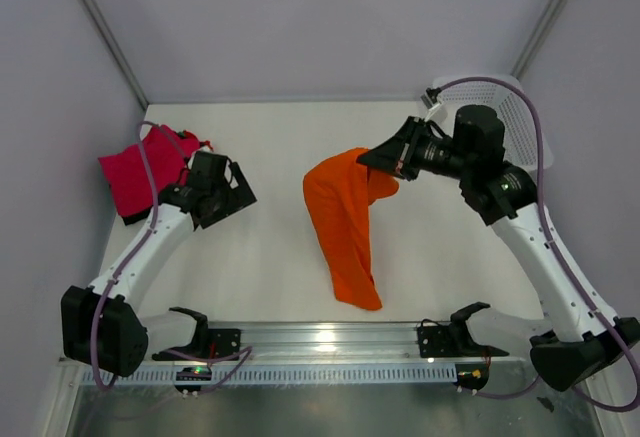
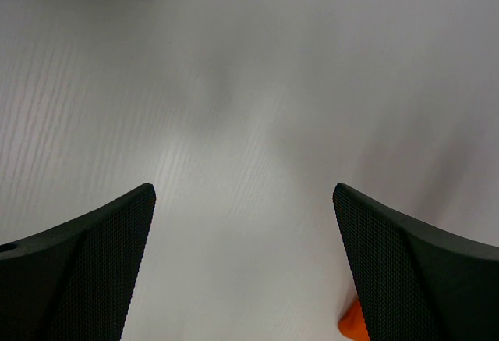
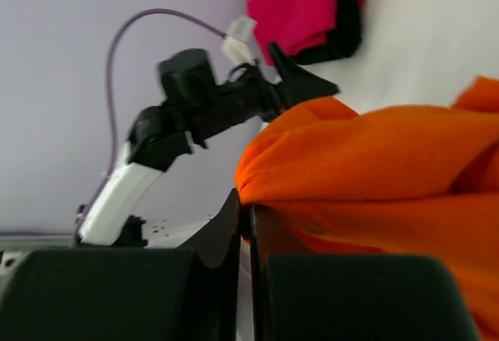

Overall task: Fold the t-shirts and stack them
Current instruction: Move the tshirt to the center of the board

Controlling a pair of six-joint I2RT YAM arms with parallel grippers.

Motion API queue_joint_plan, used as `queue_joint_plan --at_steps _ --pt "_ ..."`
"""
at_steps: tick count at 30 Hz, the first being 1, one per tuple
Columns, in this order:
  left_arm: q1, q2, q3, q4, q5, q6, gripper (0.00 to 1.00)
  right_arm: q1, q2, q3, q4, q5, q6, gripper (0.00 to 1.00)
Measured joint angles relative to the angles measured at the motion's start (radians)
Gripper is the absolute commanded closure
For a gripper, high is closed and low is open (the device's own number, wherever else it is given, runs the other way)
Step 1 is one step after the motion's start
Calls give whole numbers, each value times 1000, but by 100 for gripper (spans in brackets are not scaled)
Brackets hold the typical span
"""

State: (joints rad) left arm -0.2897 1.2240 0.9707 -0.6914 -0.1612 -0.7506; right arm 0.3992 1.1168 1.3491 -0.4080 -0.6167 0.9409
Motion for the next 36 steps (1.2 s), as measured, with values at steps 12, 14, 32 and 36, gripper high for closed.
queue_joint_plan --at_steps 12,14,32,36 --pt "0 -8 26 -10 -22 8 2 19 238 -158 -391 372 -268 97" --pt "0 -17 26 -19 -34 11 2 21 235 -156 -422 434 -280 97" --pt "0 -6 26 -38 -53 25 2 30 -209 -36 -378 881 -270 97" --pt "0 12 26 -32 -42 24 2 31 -182 143 -431 982 -282 97"
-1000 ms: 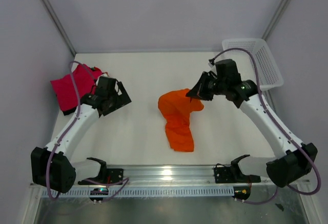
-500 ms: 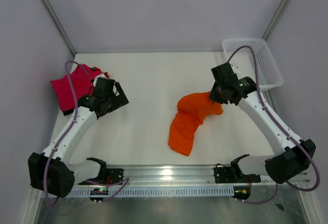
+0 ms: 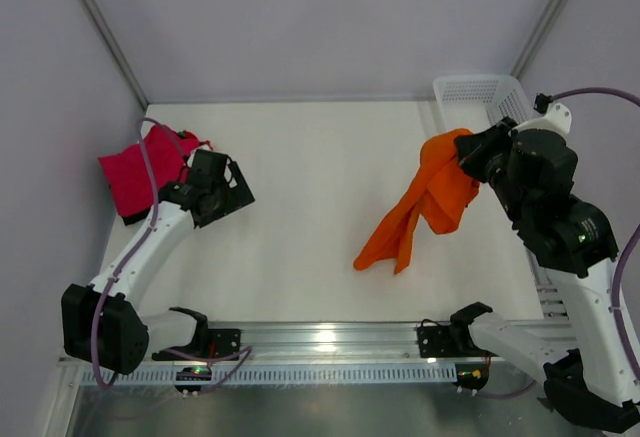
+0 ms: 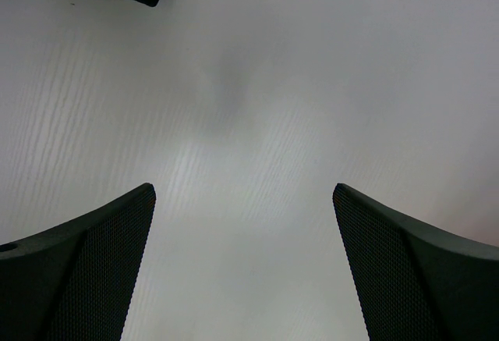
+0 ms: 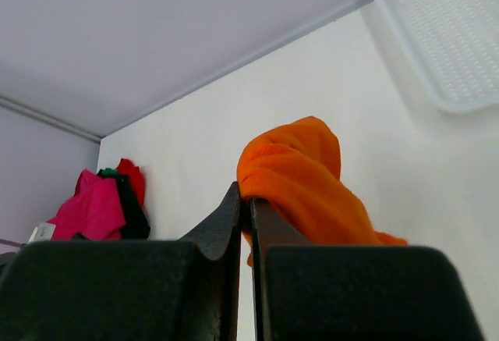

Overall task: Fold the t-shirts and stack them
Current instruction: Move the tshirt to the center of the board

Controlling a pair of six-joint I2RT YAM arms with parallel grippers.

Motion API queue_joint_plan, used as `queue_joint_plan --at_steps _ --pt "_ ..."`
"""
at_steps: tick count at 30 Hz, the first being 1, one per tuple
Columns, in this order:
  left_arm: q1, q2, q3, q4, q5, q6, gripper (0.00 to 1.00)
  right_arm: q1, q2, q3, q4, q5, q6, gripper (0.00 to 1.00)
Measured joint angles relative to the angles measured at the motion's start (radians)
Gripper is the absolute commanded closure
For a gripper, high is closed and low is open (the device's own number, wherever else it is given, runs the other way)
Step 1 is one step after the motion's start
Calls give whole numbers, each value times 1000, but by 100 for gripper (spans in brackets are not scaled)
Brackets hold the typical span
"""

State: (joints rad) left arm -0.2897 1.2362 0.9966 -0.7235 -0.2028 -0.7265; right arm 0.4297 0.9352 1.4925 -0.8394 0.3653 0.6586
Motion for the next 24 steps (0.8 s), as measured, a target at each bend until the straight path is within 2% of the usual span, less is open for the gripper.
queue_joint_plan --at_steps 2,5,10,12,16,24 --pt "0 3 0 10 8 -2 2 0 23 35 -1 0 -14 97" --pt "0 16 0 21 17 -2 2 16 42 1 24 -64 -24 97" --pt "0 35 2 21 19 -1 3 30 111 -16 -39 1 5 97" --pt "0 35 2 23 19 0 3 29 127 -16 -26 -32 -7 97" --pt "0 36 2 24 20 1 4 45 154 -17 87 -260 -40 97" --pt "0 41 2 25 19 0 3 169 267 9 278 -619 -94 97"
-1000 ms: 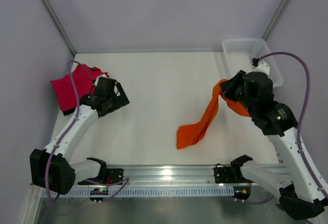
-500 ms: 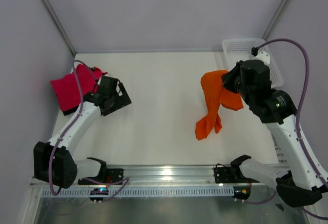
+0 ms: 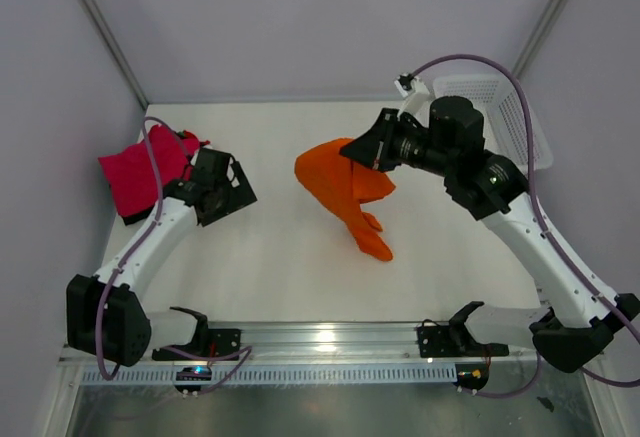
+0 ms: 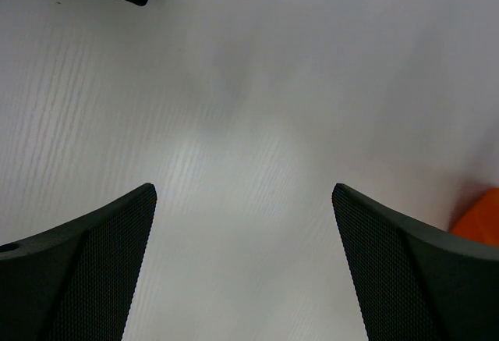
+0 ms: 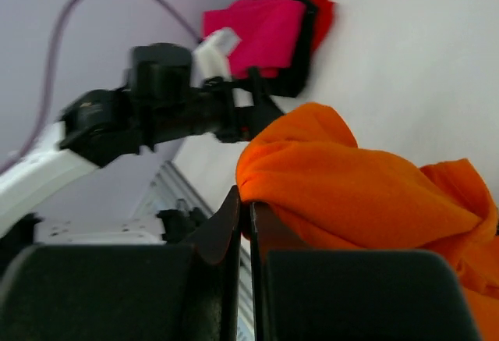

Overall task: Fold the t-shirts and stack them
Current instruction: Move the tshirt to the center of the board

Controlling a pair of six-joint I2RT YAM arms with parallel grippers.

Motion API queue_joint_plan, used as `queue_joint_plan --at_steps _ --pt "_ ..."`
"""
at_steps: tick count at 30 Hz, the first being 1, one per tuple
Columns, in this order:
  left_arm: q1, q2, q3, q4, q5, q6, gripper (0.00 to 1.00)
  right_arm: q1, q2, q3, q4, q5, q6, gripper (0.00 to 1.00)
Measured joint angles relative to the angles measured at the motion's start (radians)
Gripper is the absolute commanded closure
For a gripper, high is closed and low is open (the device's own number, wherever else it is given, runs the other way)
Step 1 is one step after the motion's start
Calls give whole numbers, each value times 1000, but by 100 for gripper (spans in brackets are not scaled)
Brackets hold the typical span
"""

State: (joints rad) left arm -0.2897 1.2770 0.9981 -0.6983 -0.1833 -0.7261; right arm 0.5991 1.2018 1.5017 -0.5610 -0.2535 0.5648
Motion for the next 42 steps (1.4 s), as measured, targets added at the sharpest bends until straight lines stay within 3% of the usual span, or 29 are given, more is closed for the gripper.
queue_joint_plan --at_steps 7,10,13,18,27,42 --pt "0 14 0 10 0 -2 3 8 8 -63 468 -379 209 97" --pt "0 17 0 13 0 -3 4 9 -5 -63 589 -422 263 97" --pt "0 19 0 14 1 -3 3 9 -37 -63 578 -391 257 97" --pt "0 20 0 14 0 1 4 10 -69 -38 365 -226 180 97" --pt "0 20 0 13 0 14 4 9 61 50 -260 240 90 97" --pt "0 36 29 12 16 29 4 10 166 132 -642 571 176 97"
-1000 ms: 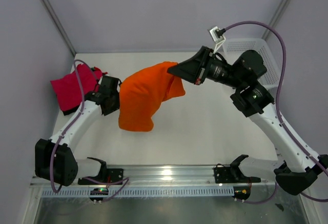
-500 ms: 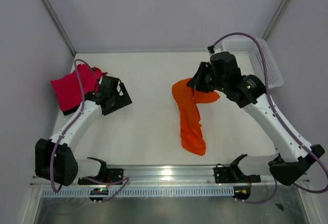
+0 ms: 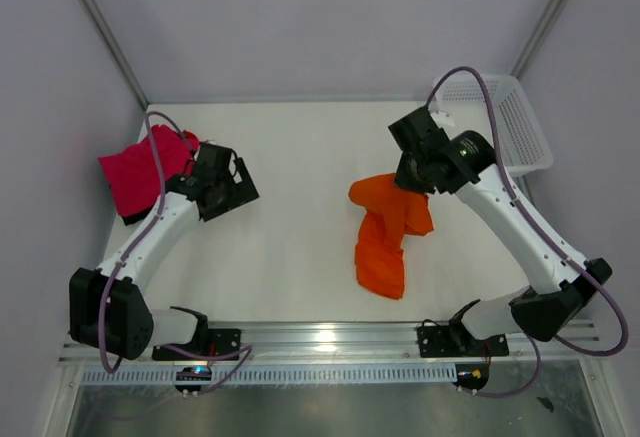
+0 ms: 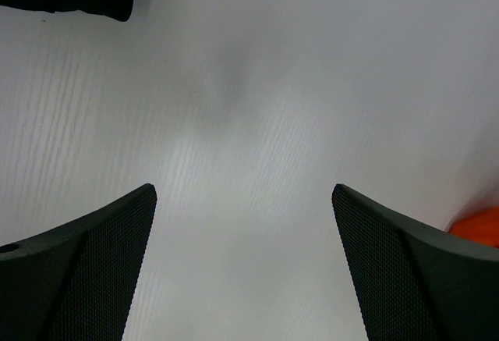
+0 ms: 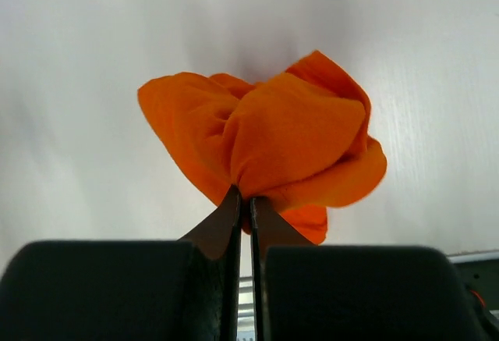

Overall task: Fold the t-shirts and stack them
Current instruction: Move the tshirt to the center of the board

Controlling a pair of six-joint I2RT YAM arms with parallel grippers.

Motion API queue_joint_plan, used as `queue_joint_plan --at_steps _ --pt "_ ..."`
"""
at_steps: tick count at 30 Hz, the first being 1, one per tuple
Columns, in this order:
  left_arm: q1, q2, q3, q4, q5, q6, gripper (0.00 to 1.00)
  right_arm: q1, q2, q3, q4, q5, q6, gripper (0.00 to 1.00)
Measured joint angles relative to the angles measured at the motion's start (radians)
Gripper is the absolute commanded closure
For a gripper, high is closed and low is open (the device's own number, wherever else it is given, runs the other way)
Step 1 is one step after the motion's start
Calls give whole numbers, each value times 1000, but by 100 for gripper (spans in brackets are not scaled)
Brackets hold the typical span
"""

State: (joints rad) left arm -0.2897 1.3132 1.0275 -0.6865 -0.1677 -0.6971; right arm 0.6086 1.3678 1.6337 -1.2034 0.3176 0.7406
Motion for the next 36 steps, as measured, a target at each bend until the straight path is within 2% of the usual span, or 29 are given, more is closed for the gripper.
queue_joint_plan --at_steps 6,11,12,13,14,15,18,23,31,36 --pt "0 9 19 -15 12 2 5 -2 47 -48 -106 195 305 97" --pt "0 10 19 -31 13 3 5 -2 47 -76 -136 223 471 97" --pt "0 10 19 -32 17 3 5 -2 49 -76 -139 224 489 77" --pt "0 10 19 -33 25 5 4 -2 51 -76 -140 224 504 49" --pt "0 10 19 -33 42 8 4 -2 54 -76 -141 224 514 32" --pt "0 10 19 -33 68 14 1 -2 55 -76 -140 223 515 23" --pt "2 10 19 -22 213 36 1 -2 48 -100 -138 227 508 18" --pt "-35 64 14 27 419 78 1 -2 3 -192 -129 256 502 17" --pt "-281 305 83 63 521 94 1 -2 -86 -333 124 244 283 17" --pt "-443 464 242 103 528 65 1 -2 -58 -335 138 236 259 17"
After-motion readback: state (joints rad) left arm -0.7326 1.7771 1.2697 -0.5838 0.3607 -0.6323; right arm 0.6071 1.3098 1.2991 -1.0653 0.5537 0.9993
